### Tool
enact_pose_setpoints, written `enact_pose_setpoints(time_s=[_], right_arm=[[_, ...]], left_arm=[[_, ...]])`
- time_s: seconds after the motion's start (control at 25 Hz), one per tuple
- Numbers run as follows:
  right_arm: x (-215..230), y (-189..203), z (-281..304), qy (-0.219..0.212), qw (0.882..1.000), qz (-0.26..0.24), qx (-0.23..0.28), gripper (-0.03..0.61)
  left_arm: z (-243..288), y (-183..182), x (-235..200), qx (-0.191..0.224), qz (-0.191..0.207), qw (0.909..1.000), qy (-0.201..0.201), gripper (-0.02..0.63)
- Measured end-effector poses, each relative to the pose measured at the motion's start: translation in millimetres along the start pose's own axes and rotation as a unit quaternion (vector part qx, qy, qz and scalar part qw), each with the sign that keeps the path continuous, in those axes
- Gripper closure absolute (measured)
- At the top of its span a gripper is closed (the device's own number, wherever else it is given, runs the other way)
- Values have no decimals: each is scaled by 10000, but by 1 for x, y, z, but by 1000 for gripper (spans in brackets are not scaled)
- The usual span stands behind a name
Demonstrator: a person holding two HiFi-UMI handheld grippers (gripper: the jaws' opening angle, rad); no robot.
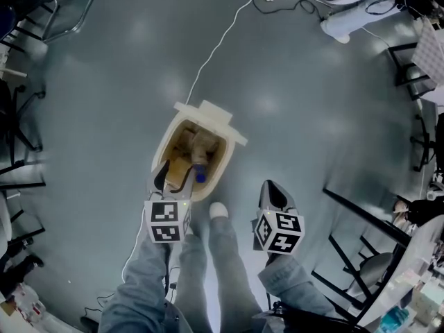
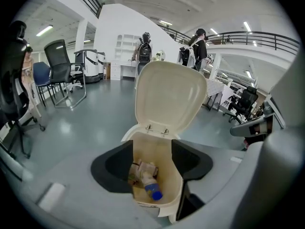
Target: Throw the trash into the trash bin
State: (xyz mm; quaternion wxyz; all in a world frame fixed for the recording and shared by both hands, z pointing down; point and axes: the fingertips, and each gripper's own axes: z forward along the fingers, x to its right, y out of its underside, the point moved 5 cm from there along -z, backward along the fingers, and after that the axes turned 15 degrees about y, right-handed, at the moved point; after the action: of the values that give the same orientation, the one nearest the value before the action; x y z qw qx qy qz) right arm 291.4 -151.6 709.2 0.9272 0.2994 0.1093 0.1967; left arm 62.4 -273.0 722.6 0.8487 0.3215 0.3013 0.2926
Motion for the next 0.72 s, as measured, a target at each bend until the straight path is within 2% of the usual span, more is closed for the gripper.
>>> enact_pose_setpoints(time_s=[0.36, 0.72], right_arm=[[-13, -2, -13, -135, 9999, 28, 93, 575], [-29, -49, -68, -362, 9978, 59, 555, 575]], left_arm=[[-25, -5, 6, 171, -39, 9998, -87, 350], [-88, -55, 28, 408, 94, 9991, -117, 366]])
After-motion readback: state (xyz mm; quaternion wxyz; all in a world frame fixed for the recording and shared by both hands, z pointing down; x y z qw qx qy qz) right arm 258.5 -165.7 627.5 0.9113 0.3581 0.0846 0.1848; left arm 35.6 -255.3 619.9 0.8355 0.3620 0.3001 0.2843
